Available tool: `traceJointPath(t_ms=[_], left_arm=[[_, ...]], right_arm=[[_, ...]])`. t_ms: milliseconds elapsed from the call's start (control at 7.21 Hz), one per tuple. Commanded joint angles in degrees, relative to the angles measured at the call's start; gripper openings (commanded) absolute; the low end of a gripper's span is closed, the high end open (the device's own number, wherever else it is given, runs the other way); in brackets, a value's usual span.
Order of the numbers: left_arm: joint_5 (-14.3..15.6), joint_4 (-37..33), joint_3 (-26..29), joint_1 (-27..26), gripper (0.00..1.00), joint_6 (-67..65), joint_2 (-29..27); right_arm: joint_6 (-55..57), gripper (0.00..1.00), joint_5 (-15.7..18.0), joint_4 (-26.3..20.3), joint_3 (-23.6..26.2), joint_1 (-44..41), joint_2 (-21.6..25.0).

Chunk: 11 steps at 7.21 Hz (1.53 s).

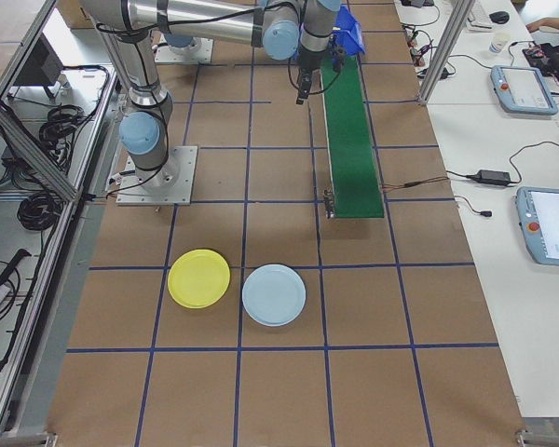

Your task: Move block left to right into plate

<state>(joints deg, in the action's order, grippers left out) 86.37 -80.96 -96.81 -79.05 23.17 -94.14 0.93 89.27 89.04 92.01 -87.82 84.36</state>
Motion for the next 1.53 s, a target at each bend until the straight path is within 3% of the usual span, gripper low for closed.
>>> traceJointPath(t_ms=[0,139,416,1110,1387], left_arm=[[0.12,3.61,-0.05,2.14,1.00,3.11,-6.47],[0.20,5.10,-0.13,2.41,1.00,3.02,-7.88],[-0.32,5.46,-0.83,2.41,1.00,2.67,-11.57],[0.03,21.53,-11.46,2.41,1.00,2.76,-15.63],[0.03,22.59,-11.39,2.41,0.85,2.76,-15.98]], right_arm=[[0.56,1.00,-0.58,0.70,-1.47,0.19,0.10],[0.91,1.00,0.03,3.48,-2.00,0.19,0.45],[1.09,1.00,-0.84,4.04,-2.09,0.19,0.46],[0.57,1.00,-0.58,4.56,-2.09,1.33,5.81],[1.00,1.00,-0.84,4.83,-1.48,1.51,5.38]])
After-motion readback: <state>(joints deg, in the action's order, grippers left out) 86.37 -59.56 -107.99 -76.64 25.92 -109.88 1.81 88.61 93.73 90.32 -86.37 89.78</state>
